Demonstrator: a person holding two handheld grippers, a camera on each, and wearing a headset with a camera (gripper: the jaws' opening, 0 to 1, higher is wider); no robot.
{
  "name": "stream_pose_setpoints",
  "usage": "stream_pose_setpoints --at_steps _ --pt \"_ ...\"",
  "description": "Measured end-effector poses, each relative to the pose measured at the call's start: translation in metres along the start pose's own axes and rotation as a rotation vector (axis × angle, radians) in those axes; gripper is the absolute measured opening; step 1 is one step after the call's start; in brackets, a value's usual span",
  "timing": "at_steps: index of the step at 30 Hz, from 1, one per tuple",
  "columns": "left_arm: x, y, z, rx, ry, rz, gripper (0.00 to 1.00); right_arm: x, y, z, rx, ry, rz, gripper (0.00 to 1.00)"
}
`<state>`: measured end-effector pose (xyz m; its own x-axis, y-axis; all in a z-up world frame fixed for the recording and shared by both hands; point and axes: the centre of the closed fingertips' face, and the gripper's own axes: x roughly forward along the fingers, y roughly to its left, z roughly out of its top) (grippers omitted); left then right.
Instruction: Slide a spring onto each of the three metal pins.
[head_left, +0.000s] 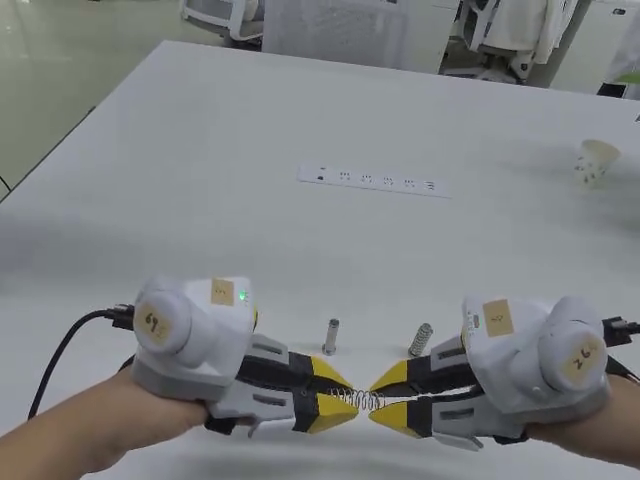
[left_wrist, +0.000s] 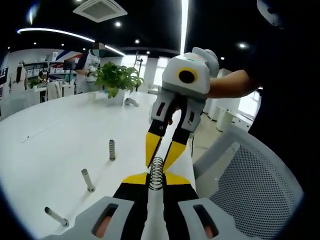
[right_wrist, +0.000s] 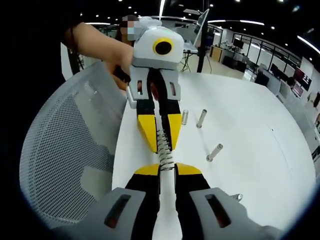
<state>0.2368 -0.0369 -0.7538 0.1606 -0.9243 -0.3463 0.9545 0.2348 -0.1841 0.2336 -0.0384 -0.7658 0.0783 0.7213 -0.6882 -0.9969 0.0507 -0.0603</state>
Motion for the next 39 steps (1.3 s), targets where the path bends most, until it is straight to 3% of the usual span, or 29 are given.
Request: stream_pose_setpoints --at_steps 3,9,12,16,19,23,28,39 --pt "-0.002 0.001 -0.005 -0.005 0.011 -0.001 0.02 -0.005 0.001 0.009 -0.027 -0.024 -0.015 0.07" --pt "-0.004 0.0 -0.007 -0.008 0.012 -0.002 0.02 -0.01 0.002 0.025 -0.092 -0.022 -0.014 0.07" --pt "-0.004 -0.001 -0.009 -0.002 0.019 -0.004 0.02 -0.012 0.009 0.045 -0.072 -0.085 0.022 0.07" --pt "-0.001 -0.003 -0.011 0.013 0.03 0.002 0.02 -0.007 0.01 0.051 -0.118 -0.06 0.027 0.07" --pt "-0.001 -0.003 -0.012 0.019 0.036 0.003 0.02 -0.004 0.01 0.053 -0.119 -0.071 0.034 0.07" --pt "0.0 -0.006 -0.007 0.015 0.011 -0.005 0.02 -0.005 0.01 0.066 -0.077 -0.139 0.04 0.07" --pt "0.004 -0.007 -0.003 0.025 0.007 -0.005 0.02 -0.004 0.01 0.07 -0.076 -0.165 0.032 0.07" --pt "0.005 -0.008 -0.008 0.017 0.025 -0.006 0.03 -0.006 0.012 0.065 -0.073 -0.203 0.015 0.07"
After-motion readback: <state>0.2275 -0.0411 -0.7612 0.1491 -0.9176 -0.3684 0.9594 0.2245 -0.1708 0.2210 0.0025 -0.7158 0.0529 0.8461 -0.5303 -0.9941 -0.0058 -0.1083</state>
